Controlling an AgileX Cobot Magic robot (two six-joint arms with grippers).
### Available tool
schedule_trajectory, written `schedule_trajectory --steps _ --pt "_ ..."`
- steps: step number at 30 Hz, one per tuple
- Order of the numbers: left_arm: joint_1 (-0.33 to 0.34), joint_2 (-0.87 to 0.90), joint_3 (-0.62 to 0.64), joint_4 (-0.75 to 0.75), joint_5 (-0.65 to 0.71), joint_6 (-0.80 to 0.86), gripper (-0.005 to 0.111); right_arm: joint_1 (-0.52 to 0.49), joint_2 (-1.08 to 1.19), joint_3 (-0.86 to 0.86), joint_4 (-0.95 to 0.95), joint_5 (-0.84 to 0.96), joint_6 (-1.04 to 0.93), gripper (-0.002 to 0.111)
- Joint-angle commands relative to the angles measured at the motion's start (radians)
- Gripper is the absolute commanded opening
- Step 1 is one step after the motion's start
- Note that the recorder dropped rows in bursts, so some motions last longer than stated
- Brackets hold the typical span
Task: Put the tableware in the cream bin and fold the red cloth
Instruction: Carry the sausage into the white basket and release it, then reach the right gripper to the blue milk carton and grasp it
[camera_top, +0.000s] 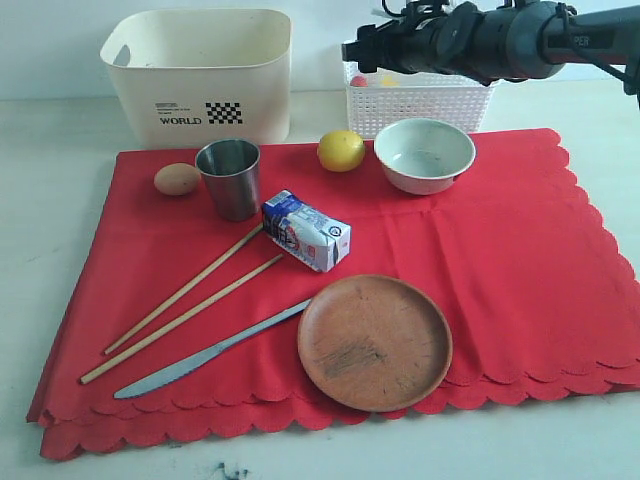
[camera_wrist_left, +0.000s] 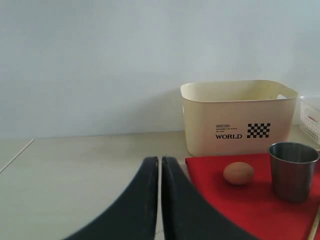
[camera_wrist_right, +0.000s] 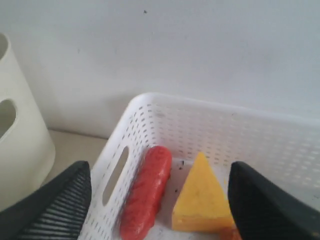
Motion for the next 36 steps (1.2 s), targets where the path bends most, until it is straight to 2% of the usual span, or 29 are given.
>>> schedule_trajectory --steps 1,6,8,17,21,36 --pt "-0.004 -0.006 0.0 -0.006 0.001 -0.003 0.005 -0.003 -0.046 -0.008 -0.001 0.129 0.006 0.073" --pt "-0.004 -0.006 0.0 -0.006 0.001 -0.003 0.005 -0.003 -0.127 -0.008 -0.049 0.287 0.004 0.072" --pt "-0.004 -0.006 0.0 -0.006 0.001 -0.003 0.005 -0.003 -0.165 -0.008 -0.076 0.359 0.004 0.067" --pt "-0.004 -0.006 0.0 -0.006 0.001 -0.003 0.005 -0.003 -0.278 -0.008 -0.095 0.625 0.005 0.017" --pt "-0.004 -0.006 0.0 -0.006 0.001 -0.003 0.005 -0.003 -0.296 -0.004 -0.095 0.695 -0.001 0.0" --pt "-0.004 -0.006 0.0 -0.006 0.001 -0.003 0.005 0.092 -0.329 0.162 -0.094 0.713 -0.114 0.0"
